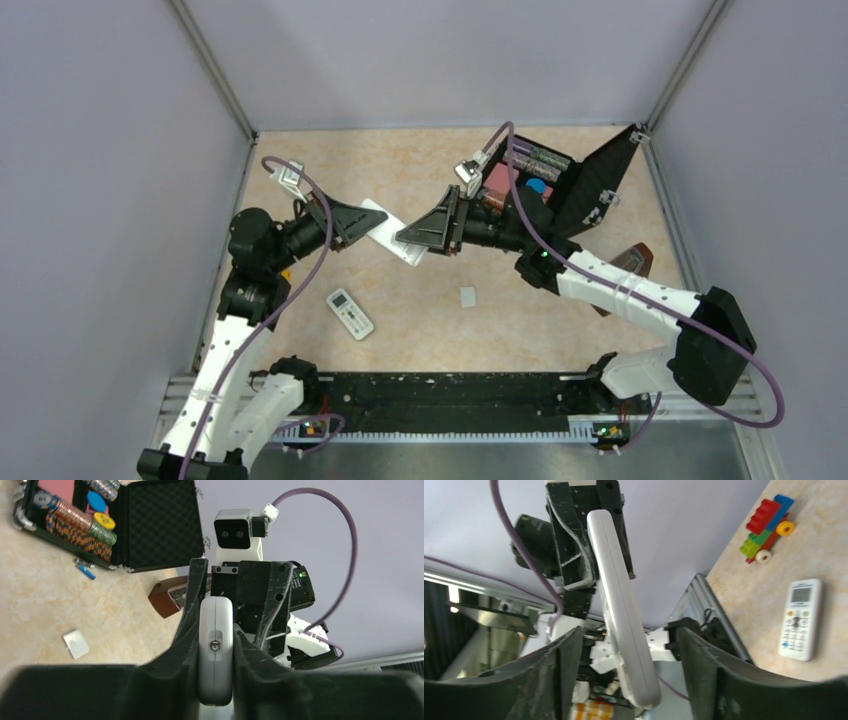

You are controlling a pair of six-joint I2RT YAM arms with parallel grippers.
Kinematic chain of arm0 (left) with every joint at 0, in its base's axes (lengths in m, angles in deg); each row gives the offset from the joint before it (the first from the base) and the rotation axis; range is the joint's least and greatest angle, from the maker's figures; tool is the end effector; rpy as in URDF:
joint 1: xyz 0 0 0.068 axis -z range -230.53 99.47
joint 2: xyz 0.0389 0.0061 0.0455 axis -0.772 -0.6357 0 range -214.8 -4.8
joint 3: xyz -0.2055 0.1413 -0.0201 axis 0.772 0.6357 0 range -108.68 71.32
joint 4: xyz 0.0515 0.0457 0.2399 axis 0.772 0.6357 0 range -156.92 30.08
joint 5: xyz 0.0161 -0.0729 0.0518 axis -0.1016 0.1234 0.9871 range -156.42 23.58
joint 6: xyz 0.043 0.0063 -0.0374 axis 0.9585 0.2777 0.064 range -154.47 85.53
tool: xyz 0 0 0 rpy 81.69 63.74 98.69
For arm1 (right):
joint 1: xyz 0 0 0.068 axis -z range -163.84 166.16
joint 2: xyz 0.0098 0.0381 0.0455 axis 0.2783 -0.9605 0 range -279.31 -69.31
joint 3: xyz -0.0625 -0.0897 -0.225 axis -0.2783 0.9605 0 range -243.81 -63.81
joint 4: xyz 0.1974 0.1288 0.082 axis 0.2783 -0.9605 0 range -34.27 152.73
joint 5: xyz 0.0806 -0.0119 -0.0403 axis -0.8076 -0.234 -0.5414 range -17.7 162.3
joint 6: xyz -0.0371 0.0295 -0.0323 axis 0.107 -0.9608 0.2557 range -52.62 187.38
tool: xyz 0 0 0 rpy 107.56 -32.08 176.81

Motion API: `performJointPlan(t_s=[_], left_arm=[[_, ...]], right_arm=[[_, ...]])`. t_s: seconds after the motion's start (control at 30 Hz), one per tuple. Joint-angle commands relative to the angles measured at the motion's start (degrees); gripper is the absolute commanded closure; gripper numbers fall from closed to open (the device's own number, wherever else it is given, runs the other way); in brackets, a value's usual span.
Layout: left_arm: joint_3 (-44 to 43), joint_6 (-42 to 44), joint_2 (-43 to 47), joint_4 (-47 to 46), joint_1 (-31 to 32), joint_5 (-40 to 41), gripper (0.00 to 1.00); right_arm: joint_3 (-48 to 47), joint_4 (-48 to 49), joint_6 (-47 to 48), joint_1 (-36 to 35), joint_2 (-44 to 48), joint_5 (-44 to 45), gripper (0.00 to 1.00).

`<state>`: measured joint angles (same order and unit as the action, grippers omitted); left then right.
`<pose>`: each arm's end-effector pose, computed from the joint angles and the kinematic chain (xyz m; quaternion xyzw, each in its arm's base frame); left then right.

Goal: Load the batteries into the remote control

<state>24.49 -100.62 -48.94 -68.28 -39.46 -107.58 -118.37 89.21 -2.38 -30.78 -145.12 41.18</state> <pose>0.1724 -0.0609 0.3593 -0.0670 0.6847 -0.6148 0.3856 0.1947 0.2391 0.3283 -0.0657 0.6757 0.7007 0.2195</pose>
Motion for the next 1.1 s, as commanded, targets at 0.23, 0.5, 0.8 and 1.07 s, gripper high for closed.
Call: performJointPlan(t_s=[0.23,0.5,0.8,1.07], left_arm=[[-7.46,16.54,0.02,24.09,0.27,20.23,1.00],[-7.79,21.09,-0.74,31.16,0.27,29.23,1.00],[-6.65,21.12,-0.45,30.19,0.27,30.71,1.00],[-6.08,21.18,-0.36,29.29,0.27,30.69,1.00]], right_arm=[[3.52,-30.06,10.29,9.98,9.29,9.62,0.20],[-5.81,-57.35,33.28,10.73,5.39,37.84,0.04],[-3.18,-50.85,50.05,10.72,1.91,39.03,0.16],[-5.49,-49.22,54.99,10.74,-11.73,44.27,0.47]])
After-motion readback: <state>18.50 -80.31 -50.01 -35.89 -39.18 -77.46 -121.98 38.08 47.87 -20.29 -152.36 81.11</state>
